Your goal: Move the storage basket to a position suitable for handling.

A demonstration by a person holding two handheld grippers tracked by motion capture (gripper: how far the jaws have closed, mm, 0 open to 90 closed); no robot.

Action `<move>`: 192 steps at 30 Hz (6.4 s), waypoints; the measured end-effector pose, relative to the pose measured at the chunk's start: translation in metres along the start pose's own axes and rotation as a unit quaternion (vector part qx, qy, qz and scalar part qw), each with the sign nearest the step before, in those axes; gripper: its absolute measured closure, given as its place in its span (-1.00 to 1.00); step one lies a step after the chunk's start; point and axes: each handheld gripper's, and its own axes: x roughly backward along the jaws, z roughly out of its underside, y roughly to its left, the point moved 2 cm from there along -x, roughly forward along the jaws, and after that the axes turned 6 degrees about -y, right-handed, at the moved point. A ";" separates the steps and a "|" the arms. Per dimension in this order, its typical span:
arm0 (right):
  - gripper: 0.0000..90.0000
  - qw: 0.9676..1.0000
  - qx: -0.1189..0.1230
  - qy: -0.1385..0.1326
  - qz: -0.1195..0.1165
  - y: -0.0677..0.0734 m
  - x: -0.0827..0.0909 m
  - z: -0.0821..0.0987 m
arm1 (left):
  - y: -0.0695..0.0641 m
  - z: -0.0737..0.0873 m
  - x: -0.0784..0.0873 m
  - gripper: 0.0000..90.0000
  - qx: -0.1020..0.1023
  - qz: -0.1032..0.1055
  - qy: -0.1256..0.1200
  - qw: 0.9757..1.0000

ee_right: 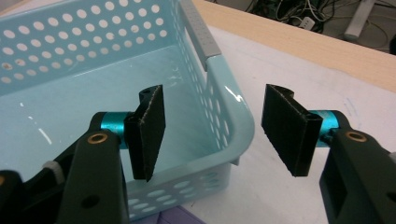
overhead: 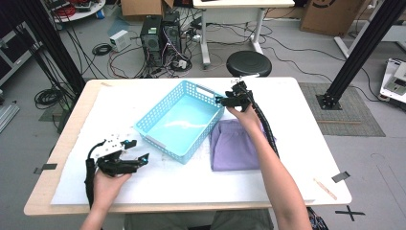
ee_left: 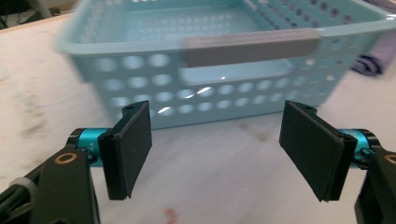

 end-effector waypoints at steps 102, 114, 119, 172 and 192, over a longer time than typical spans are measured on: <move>0.26 0.997 0.059 -0.043 0.038 -0.053 0.128 0.064 | 0.006 -0.095 -0.171 -0.28 0.033 0.015 -0.009 0.999; 0.24 0.997 0.036 -0.037 0.062 -0.052 0.131 0.074 | 0.016 -0.093 -0.187 -0.23 0.031 0.013 0.003 0.999; 0.21 0.996 0.033 -0.041 0.068 -0.051 0.130 0.075 | 0.013 -0.091 -0.188 -0.22 0.025 0.011 0.011 1.000; -0.33 0.990 -0.087 -0.018 0.114 0.030 0.198 0.183 | -0.125 -0.028 -0.150 -0.24 0.083 0.081 0.088 0.989; 0.71 0.990 -0.113 0.047 0.069 0.039 0.187 0.188 | -0.135 -0.029 -0.161 0.43 0.072 0.055 0.130 0.987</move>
